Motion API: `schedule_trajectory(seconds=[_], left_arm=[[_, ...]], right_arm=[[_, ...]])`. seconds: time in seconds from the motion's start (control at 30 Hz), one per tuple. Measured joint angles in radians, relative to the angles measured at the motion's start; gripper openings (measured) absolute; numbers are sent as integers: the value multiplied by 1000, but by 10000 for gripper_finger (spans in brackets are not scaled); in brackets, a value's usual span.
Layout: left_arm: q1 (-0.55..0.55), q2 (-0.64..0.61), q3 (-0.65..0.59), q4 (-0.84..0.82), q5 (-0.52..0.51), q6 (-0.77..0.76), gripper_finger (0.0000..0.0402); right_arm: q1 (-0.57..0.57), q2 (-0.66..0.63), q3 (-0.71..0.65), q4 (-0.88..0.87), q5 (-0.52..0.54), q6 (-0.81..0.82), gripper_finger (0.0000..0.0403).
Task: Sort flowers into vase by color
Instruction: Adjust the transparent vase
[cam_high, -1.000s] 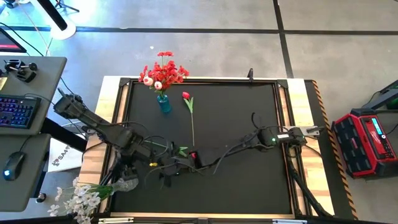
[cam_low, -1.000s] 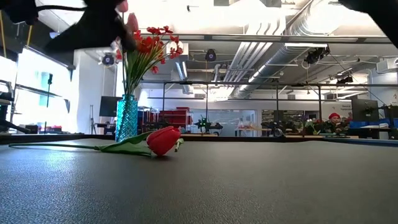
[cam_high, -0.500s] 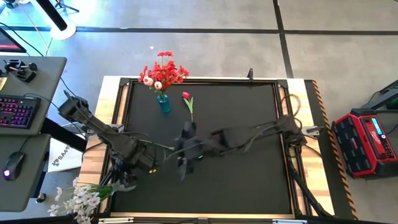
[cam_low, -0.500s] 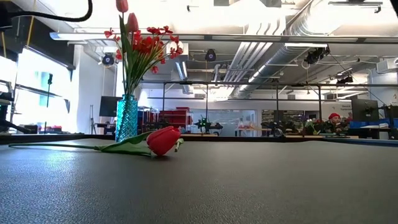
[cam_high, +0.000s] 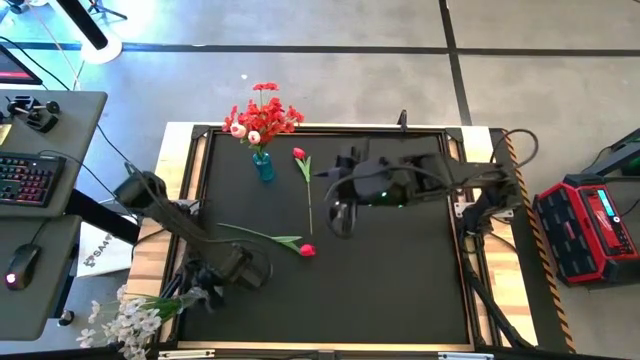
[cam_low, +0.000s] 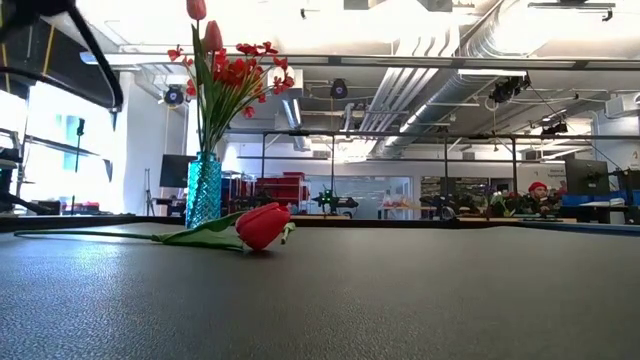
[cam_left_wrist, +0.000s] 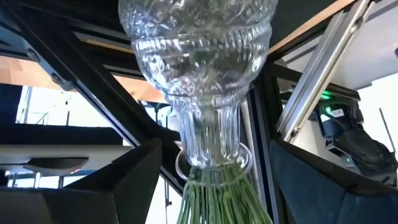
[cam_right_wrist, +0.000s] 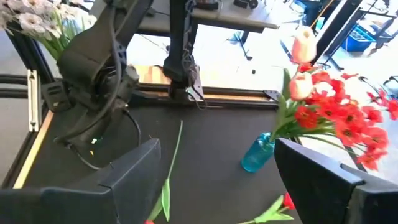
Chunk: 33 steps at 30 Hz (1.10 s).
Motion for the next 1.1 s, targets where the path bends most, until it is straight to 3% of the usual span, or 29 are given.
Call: schedule_trajectory(seconds=[0.33,0.9,1.1], left_arm=[[-27,80,0,-36,67,102,281],[-70,116,0,-48,90,117,195],[-15,117,0,-197,109,179,187]], right_arm=[[-22,-29,-1,-63,-7,-7,304],[-27,-29,-1,-63,4,-3,304],[-27,-29,-1,-50,5,-7,304]])
